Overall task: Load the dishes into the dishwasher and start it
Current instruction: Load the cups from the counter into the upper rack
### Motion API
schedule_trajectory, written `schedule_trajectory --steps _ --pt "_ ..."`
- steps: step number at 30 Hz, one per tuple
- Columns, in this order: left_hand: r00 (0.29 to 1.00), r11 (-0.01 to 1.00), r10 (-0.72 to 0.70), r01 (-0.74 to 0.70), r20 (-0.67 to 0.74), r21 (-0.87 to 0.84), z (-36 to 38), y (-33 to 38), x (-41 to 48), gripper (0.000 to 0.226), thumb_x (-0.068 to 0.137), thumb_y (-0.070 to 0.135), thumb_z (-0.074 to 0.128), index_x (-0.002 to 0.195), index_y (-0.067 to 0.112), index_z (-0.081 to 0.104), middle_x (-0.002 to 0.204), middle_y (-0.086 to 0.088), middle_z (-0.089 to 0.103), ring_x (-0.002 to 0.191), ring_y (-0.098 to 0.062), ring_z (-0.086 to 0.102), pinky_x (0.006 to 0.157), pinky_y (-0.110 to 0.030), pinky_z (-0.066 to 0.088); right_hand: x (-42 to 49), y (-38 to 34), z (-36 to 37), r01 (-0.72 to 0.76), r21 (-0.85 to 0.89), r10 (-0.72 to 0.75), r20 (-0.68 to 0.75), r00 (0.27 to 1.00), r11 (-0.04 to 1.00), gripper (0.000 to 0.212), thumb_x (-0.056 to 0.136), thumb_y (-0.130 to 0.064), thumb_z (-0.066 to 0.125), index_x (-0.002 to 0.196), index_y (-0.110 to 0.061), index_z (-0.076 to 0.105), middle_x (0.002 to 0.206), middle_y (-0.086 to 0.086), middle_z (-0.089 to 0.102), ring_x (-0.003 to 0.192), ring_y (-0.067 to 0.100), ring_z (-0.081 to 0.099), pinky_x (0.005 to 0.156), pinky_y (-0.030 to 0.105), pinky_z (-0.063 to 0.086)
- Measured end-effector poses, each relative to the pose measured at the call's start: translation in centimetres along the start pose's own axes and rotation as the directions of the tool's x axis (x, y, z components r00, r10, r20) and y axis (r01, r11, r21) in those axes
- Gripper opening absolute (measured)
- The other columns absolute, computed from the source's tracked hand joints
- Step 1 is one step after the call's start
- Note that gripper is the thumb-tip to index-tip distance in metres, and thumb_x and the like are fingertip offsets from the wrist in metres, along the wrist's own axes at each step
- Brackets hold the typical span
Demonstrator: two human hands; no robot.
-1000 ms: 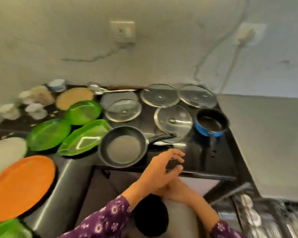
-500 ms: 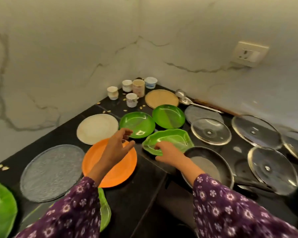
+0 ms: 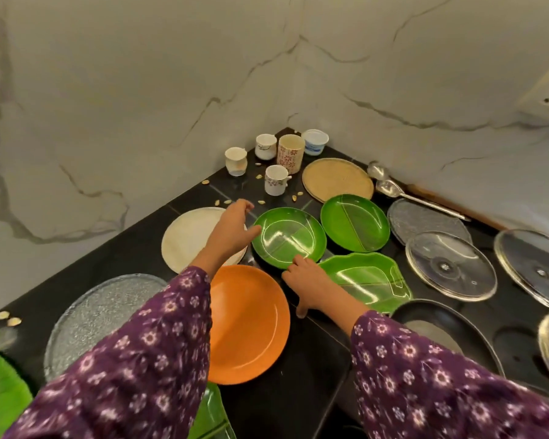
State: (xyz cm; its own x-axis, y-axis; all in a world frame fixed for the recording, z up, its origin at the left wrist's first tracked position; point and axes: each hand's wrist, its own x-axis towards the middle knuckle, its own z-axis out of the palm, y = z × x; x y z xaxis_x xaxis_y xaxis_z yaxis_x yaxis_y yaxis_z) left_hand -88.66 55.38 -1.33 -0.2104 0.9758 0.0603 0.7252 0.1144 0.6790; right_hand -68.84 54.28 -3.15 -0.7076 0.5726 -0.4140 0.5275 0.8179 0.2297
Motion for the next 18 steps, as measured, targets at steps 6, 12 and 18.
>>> schedule_trajectory --steps 6,12,18 --pt "0.997 0.998 -0.046 0.043 0.062 0.049 1.6 1.0 7.7 0.069 0.080 0.028 0.072 0.135 0.011 0.034 0.136 -0.014 0.038 0.121 -0.030 0.047 0.101 -0.040 0.041 0.7 -0.1 1.0 0.010 0.030 -0.009 -0.024 1.000 0.999 0.068 0.058 -0.040 0.085 0.108 -0.007 0.054 0.109 0.006 0.057 0.106 0.024 0.040 0.091 0.034 0.037" --pt "0.998 0.989 0.013 -0.022 0.060 0.143 3.0 2.0 14.0 0.094 0.076 0.031 0.076 0.145 0.006 0.018 0.143 -0.020 0.029 0.132 -0.038 0.033 0.107 -0.049 0.035 1.0 0.7 1.4 0.056 0.116 -0.053 -0.026 0.998 0.992 0.069 0.060 -0.036 0.084 0.113 -0.005 0.052 0.114 0.008 0.054 0.106 0.025 0.042 0.089 0.036 0.037" --pt "0.994 0.940 0.016 -0.053 0.112 0.338 5.6 2.5 18.3 0.110 0.070 0.040 0.080 0.149 0.008 0.011 0.147 -0.020 0.026 0.134 -0.046 0.027 0.107 -0.053 0.035 0.8 1.5 2.5 0.043 0.194 -0.033 -0.053 0.998 0.980 0.079 0.061 -0.041 0.082 0.127 -0.009 0.050 0.118 0.005 0.051 0.107 0.025 0.041 0.091 0.038 0.033"
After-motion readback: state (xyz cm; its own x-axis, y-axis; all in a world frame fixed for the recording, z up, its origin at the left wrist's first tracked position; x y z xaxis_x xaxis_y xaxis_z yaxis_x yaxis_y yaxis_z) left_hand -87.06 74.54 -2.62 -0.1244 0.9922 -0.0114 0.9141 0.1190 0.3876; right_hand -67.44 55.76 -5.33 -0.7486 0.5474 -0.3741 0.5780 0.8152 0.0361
